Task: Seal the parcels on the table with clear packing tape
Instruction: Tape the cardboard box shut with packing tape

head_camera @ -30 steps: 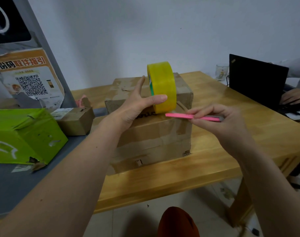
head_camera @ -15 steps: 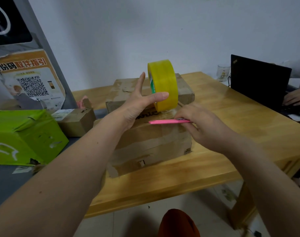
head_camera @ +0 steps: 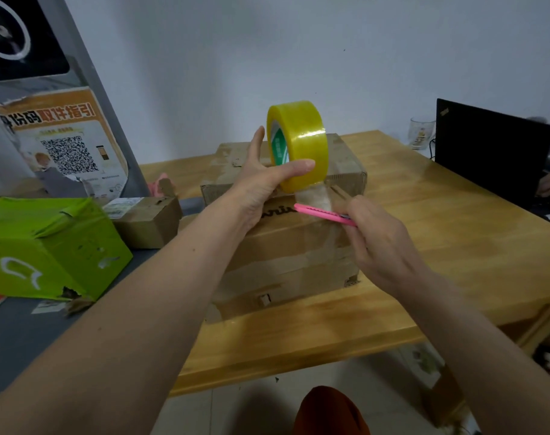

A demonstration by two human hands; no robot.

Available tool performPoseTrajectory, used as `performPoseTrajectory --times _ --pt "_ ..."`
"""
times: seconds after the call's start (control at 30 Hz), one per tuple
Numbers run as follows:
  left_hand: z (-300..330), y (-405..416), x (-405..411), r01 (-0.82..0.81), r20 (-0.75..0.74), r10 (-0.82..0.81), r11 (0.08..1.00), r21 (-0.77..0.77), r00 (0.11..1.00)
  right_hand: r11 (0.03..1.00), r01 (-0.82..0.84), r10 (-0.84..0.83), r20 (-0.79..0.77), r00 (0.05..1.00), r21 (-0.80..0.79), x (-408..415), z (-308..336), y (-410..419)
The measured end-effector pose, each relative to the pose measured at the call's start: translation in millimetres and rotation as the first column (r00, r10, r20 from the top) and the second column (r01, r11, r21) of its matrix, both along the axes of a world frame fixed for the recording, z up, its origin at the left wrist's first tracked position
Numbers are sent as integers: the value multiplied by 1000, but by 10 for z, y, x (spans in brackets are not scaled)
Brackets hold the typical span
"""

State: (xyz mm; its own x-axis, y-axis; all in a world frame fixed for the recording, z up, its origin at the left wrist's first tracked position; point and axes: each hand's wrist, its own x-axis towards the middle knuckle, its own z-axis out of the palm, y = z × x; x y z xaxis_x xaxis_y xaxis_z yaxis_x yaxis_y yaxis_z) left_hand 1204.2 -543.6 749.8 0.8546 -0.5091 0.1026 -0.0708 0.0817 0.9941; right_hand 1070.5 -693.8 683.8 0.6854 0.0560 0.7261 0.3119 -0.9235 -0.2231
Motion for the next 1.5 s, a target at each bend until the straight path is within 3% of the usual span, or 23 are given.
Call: performPoseTrajectory --times 0.3,0.43,0.57,0.77,0.9,1.27,1.5 --pt "7 -47 41 22 -88 -26 999 -49 996 999 -19 21 -59 998 37 -68 148 22" --pt "2 -42 43 45 -124 -56 995 -92 991 977 102 -101 15 995 -186 -109 264 0" --pt "15 -31 28 66 -148 -85 989 -130 985 948 250 -253 7 967 -195 -134 377 -45" --pt "11 -20 49 85 -170 -110 986 -146 979 918 236 -256 -23 966 -320 -129 410 -14" --pt "9 -21 56 90 -189 -121 982 -167 974 875 298 -294 69 953 -381 -127 397 13" --pt "14 -19 35 55 -182 -89 981 -187 979 849 386 -309 255 916 -359 -73 429 168" --pt "12 -35 50 47 -159 -73 986 -163 985 830 426 -368 222 903 -360 -33 403 173"
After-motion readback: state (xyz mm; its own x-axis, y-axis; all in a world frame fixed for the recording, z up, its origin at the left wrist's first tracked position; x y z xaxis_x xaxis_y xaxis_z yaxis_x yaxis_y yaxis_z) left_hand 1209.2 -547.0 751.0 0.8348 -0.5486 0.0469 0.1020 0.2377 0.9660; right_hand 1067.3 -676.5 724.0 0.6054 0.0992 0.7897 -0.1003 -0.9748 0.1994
